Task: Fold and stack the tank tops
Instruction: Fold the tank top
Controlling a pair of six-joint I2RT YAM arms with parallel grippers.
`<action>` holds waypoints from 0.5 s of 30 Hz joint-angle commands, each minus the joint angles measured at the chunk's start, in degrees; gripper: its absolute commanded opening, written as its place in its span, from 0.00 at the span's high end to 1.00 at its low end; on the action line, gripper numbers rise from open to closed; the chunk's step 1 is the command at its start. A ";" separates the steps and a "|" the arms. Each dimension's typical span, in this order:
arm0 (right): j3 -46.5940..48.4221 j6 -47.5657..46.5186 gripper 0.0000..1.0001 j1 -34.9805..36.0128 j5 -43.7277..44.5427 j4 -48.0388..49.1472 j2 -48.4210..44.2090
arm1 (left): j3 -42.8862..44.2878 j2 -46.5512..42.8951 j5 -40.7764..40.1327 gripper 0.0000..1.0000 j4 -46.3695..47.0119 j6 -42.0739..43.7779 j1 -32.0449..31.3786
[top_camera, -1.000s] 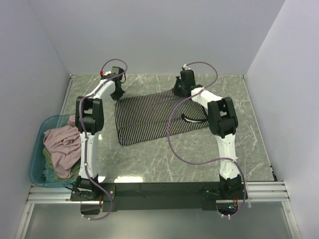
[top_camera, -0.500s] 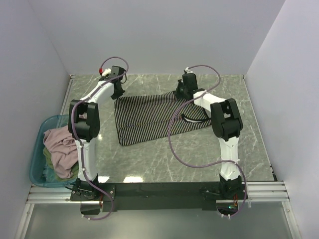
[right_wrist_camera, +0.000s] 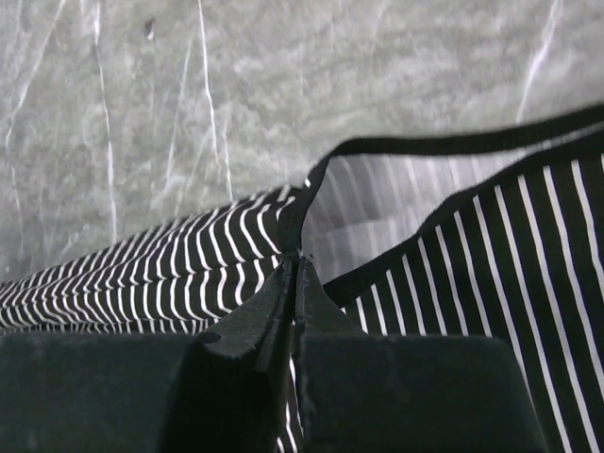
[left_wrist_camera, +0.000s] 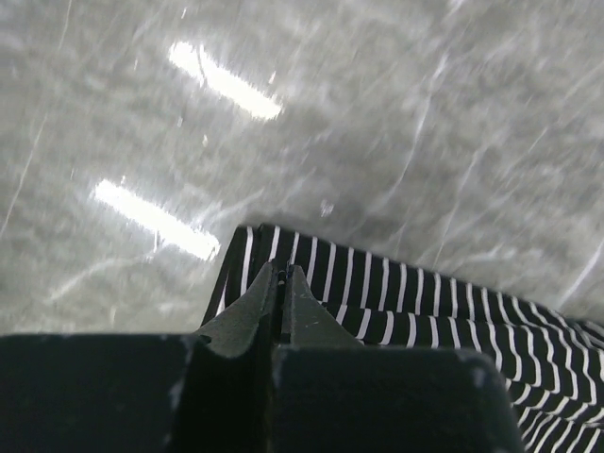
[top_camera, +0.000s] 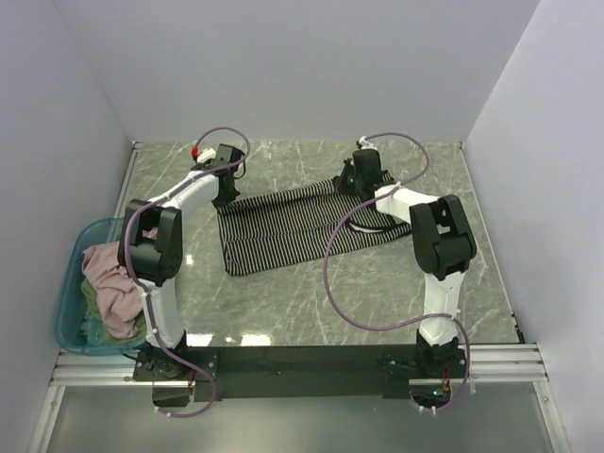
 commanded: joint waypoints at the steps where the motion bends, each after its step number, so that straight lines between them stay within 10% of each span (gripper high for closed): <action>1: -3.50 1.03 1.00 -0.42 1.82 4.42 -4.29 | -4.03 -5.76 -1.53 0.99 2.84 -1.96 -0.35; 15: -14.06 3.40 1.00 0.28 3.14 8.99 -10.27 | -15.28 -11.47 0.40 0.99 5.83 -3.37 -2.29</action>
